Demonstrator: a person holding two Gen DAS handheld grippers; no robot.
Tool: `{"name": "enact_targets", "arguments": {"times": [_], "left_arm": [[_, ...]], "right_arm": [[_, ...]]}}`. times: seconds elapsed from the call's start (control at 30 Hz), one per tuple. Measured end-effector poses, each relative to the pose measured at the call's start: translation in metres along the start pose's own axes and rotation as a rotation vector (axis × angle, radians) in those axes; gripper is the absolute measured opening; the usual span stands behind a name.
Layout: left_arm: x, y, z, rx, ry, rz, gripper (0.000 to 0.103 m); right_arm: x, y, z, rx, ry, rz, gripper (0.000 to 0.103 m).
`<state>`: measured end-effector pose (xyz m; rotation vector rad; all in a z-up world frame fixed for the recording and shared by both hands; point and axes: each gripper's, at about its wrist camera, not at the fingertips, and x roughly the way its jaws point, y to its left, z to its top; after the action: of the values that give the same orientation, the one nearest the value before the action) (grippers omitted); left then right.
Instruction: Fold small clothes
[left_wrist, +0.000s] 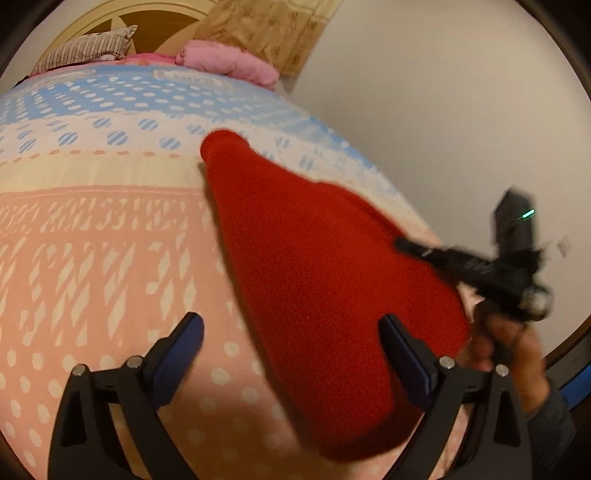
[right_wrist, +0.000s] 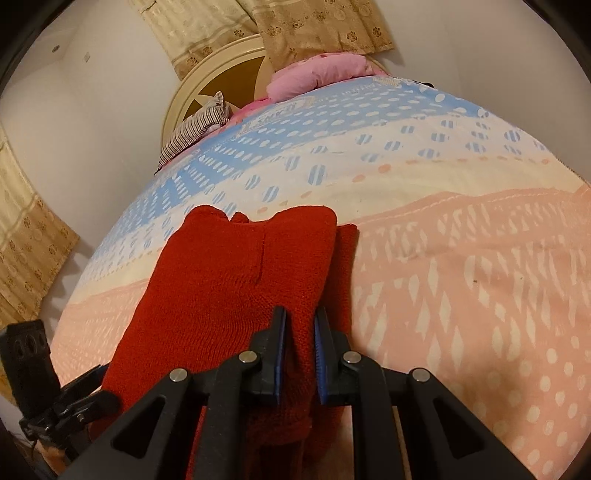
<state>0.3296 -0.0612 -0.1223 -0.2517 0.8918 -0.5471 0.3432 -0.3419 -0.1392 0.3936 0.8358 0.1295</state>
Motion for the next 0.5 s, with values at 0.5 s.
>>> {"name": "enact_targets", "arguments": {"times": [0.5], "left_arm": [[0.004,-0.005,-0.005,0.038,0.011,0.011,0.099]], "right_arm": [[-0.055,0.037,-0.083,-0.104,0.08,0.062,0.029]]}}
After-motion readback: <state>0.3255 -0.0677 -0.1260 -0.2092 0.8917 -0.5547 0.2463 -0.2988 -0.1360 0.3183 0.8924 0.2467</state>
